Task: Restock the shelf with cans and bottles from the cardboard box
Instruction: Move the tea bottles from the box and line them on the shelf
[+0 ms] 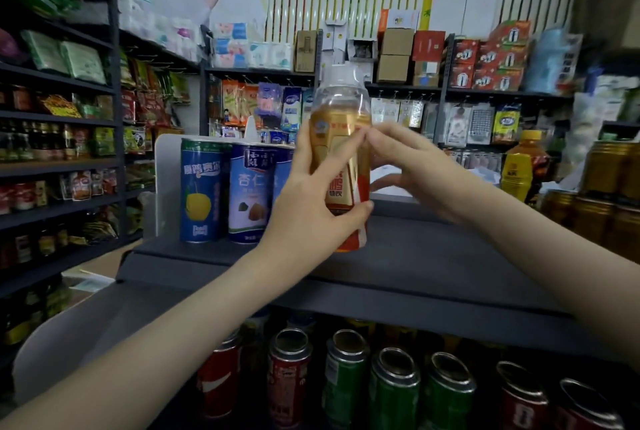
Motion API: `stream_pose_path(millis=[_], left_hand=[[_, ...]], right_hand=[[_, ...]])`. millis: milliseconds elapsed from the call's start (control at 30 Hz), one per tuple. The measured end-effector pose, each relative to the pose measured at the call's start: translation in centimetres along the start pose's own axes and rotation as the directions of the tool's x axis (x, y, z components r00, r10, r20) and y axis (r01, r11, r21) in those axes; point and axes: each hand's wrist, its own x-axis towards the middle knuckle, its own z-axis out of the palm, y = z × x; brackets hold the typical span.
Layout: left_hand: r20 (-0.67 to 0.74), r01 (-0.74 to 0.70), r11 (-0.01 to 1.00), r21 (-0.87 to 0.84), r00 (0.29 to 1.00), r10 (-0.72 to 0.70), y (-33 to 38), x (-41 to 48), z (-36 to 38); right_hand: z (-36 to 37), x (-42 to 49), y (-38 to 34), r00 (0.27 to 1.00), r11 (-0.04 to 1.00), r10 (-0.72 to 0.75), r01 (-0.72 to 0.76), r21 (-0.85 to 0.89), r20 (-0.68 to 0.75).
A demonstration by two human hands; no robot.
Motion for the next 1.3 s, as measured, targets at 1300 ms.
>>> stream_pose_path(millis=[1300], left_hand=[[0.065,0.028,0.765,0.643,0.994,-0.091,-6.4,-0.8,-2.5]], right_hand=[[3.0,3.8,6.2,0.963,0.956,0.258,-0.266,-0.12,-0.077]])
